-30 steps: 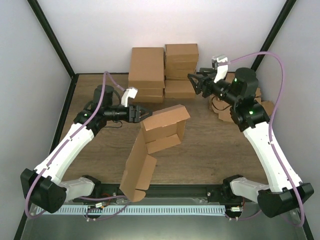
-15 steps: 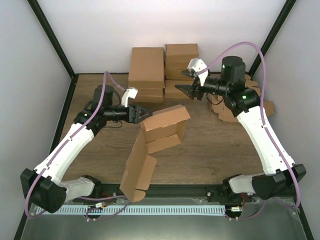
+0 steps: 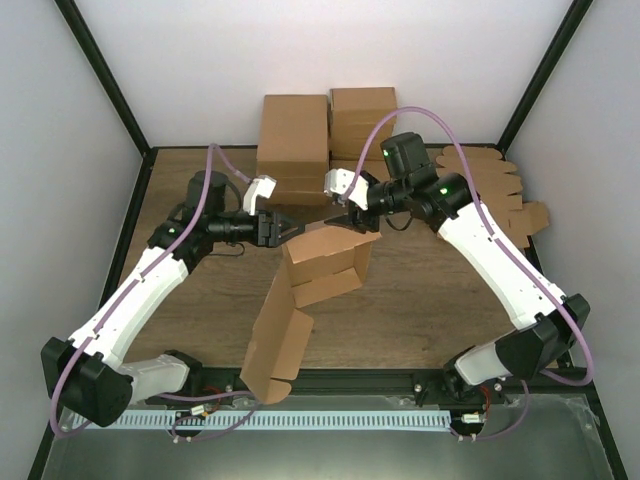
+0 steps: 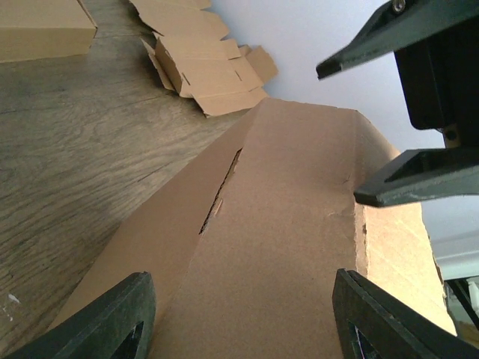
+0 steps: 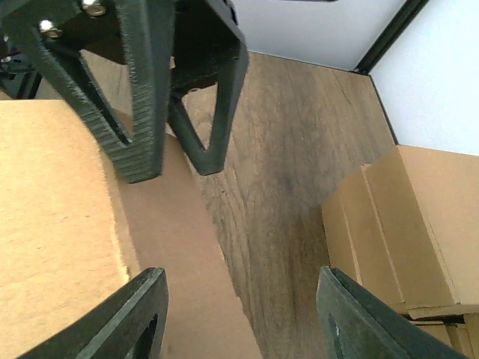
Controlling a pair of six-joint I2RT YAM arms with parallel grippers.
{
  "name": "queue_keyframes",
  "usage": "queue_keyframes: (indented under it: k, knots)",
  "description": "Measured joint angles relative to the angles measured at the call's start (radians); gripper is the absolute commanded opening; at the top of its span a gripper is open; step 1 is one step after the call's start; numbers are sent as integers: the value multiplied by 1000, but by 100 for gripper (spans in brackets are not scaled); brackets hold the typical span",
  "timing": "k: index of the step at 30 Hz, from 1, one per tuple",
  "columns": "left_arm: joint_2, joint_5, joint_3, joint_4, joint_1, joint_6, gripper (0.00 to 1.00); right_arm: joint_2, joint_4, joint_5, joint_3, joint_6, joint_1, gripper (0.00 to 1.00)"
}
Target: Fold the paper box
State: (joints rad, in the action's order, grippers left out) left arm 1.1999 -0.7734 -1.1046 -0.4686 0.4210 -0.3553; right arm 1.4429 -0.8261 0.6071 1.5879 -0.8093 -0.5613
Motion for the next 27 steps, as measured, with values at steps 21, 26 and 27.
queue_keyframes:
  k: [21,26,27]
  knots:
    - [-2,32,-7,-42,2,2,100,45,-165,15,48,-68,-89,63]
    - [-48,101,-71,-126,3,18,100,44,-160,11,26,-68,-89,63]
    - [-67,114,-89,-144,3,23,100,44,-157,8,20,-68,-89,63]
